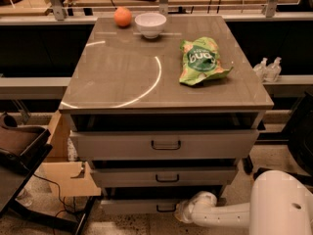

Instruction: Close bottom drawer

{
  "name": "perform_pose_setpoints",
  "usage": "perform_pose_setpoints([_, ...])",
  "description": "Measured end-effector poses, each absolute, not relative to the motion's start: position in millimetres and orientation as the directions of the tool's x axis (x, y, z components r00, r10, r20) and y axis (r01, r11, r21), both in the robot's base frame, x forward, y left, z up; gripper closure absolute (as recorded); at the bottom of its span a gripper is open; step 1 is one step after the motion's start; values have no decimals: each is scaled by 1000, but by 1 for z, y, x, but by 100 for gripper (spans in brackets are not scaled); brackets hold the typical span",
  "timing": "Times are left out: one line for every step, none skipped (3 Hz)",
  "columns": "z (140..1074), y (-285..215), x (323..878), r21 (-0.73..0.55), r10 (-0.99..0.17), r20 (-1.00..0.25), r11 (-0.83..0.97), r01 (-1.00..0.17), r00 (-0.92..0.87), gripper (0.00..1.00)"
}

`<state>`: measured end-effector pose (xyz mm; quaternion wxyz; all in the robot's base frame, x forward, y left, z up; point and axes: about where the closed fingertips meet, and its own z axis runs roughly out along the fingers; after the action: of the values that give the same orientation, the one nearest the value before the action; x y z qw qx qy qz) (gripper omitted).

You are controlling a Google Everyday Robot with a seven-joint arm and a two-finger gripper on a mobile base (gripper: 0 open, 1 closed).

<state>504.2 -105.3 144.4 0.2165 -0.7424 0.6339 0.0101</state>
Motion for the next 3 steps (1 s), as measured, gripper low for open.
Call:
perform_pose_setpoints([144,-105,504,-309,-937,-290,-103,-946,196,83])
perform_pose_setpoints([144,-106,504,-308,-937,-290,-103,-946,196,59])
perform_pose_setpoints([144,-107,504,-308,-937,-290,-103,-946,196,36])
